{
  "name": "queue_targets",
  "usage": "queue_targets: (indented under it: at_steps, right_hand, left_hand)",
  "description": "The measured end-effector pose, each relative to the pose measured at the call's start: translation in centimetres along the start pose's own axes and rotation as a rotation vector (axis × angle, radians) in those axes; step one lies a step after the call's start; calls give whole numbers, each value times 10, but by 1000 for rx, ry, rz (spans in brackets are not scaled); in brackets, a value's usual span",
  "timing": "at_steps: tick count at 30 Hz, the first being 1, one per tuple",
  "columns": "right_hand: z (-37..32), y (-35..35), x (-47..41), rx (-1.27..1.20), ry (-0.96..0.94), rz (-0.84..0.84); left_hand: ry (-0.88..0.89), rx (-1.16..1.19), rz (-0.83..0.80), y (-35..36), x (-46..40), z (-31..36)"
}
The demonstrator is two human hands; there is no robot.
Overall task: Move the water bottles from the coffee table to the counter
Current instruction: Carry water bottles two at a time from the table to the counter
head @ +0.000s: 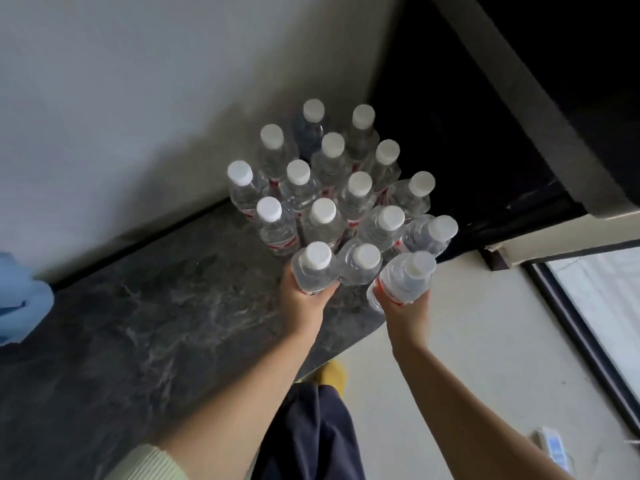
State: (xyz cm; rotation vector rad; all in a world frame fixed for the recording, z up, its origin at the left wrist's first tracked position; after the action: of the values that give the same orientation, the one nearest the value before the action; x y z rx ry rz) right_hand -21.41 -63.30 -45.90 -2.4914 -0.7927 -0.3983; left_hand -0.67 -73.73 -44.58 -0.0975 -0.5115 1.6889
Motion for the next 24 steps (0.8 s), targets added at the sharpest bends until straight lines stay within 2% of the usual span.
queue_targets:
  at_steps: [2,5,15,19,24]
  right_hand:
    - [7,6,-8,-10,4,30]
    - [10,13,-12,-17,8,69]
    - [17,18,-9,83,39,-67]
    - [-6,9,11,67,18,-88]
    - [-56,-18,37,58,-22,-49]
  left_hand:
    - [59,2,40,8,0,-2]
    - [46,-24,41,12,-1,-15]
    - [-25,-75,-163,13,-11,-33]
    - [-86,-98,-246,-2,-3,-17]
    - [-19,-137,-295,-32,0,38]
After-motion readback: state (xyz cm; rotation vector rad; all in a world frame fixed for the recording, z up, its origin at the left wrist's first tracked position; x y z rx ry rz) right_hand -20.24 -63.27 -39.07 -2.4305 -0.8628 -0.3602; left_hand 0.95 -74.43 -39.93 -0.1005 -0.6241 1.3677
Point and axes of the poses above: each hand's wrist, its own x-axis away from the middle knuckle, its own y-axis out of the palm, z = x × y, the point moved 9 cm from there along -x, towards the middle knuckle, and after that the axes turned 5 degrees about z, right-handed, at the moved point
